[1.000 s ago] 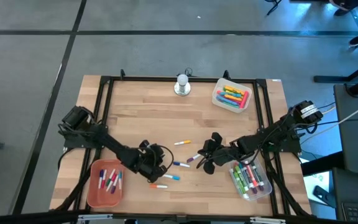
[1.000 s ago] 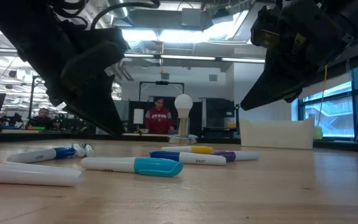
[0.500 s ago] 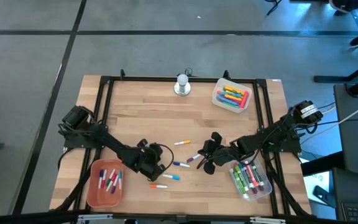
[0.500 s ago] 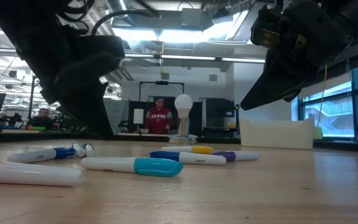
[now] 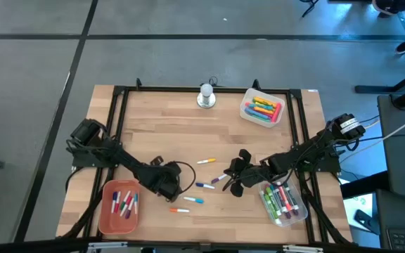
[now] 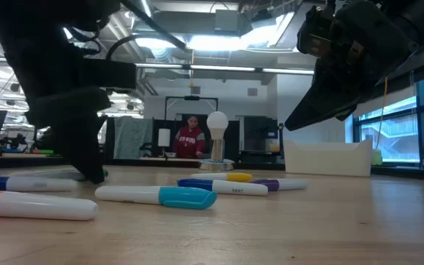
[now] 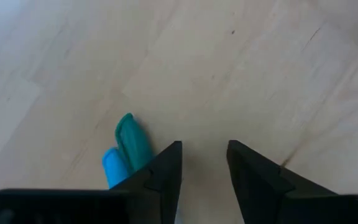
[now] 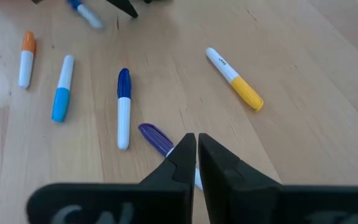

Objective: Pick & Place Markers
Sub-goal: Put the small light blue highlighter pen into the orange bin

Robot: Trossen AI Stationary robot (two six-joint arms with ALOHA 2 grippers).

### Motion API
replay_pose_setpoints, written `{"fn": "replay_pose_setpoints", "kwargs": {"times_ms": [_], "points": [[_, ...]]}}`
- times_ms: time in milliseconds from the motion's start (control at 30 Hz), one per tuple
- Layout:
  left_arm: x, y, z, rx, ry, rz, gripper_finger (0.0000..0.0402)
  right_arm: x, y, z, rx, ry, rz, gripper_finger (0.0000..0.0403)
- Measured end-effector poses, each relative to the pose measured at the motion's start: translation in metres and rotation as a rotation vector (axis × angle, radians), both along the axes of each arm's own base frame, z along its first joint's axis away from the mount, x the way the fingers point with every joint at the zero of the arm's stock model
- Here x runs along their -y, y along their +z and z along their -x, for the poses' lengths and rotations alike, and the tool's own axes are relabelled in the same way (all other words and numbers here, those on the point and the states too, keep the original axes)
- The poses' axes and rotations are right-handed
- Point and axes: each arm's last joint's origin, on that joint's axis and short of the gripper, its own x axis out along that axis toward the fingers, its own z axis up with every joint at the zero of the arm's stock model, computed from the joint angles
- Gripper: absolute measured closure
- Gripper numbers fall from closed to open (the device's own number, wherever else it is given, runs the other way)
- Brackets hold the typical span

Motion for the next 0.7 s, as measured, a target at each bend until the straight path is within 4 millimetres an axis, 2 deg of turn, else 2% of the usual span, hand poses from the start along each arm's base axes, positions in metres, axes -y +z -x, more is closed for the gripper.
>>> {"fn": "replay_pose_setpoints", "kwargs": {"times_ms": [267, 467, 700], "points": [[-0.011, 0.005, -0.002, -0.043, 0.018, 0.073, 0.0277, 0.000, 0.000, 0.000, -0.006, 0.000, 0.003, 0.0382], [-0.016, 0.022, 0.006, -0.057, -0.010, 0.049, 0.0272, 0.000, 0.000, 0.000, -0.006, 0.000, 0.004, 0.0382], [-0.018, 0.027, 0.010, -0.074, -0.037, 0.021, 0.0272, 0.000, -0.001, 0.001, -0.008, 0.000, 0.005, 0.0382]]}}
